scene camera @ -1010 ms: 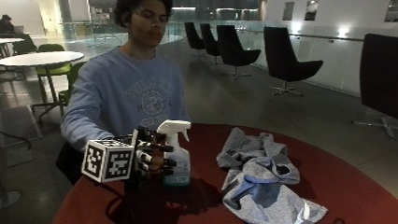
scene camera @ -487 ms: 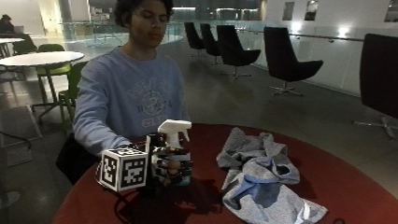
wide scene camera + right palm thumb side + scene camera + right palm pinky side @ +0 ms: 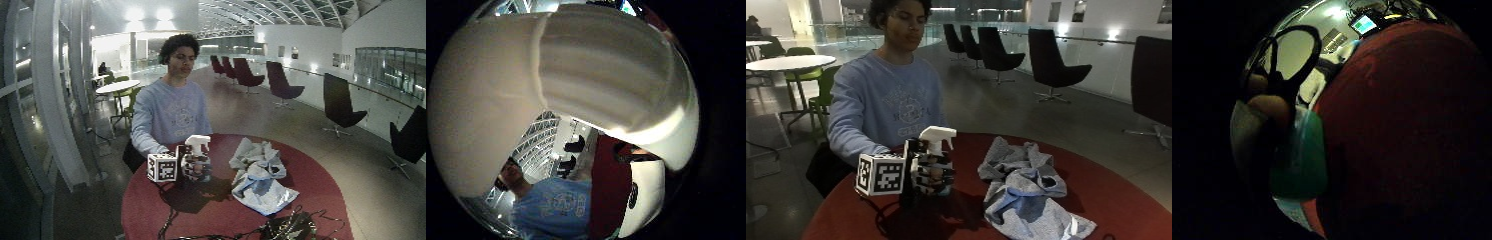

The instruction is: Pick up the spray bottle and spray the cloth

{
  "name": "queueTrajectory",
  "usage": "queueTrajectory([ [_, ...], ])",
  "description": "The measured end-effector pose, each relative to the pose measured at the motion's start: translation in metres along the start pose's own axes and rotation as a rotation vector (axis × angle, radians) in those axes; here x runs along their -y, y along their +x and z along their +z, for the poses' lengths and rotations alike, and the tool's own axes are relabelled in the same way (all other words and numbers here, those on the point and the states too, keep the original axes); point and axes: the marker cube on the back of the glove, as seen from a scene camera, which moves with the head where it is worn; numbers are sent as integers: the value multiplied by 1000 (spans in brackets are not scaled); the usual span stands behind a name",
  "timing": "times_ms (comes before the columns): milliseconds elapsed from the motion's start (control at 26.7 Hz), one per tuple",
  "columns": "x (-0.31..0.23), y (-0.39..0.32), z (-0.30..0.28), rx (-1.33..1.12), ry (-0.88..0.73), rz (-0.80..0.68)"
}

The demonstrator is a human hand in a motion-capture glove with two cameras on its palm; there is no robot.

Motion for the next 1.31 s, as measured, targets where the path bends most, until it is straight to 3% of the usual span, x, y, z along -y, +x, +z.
queueTrajectory([
  [861, 56, -71, 19, -494, -307, 19],
  [1310, 76, -72, 26, -611, -403, 133],
])
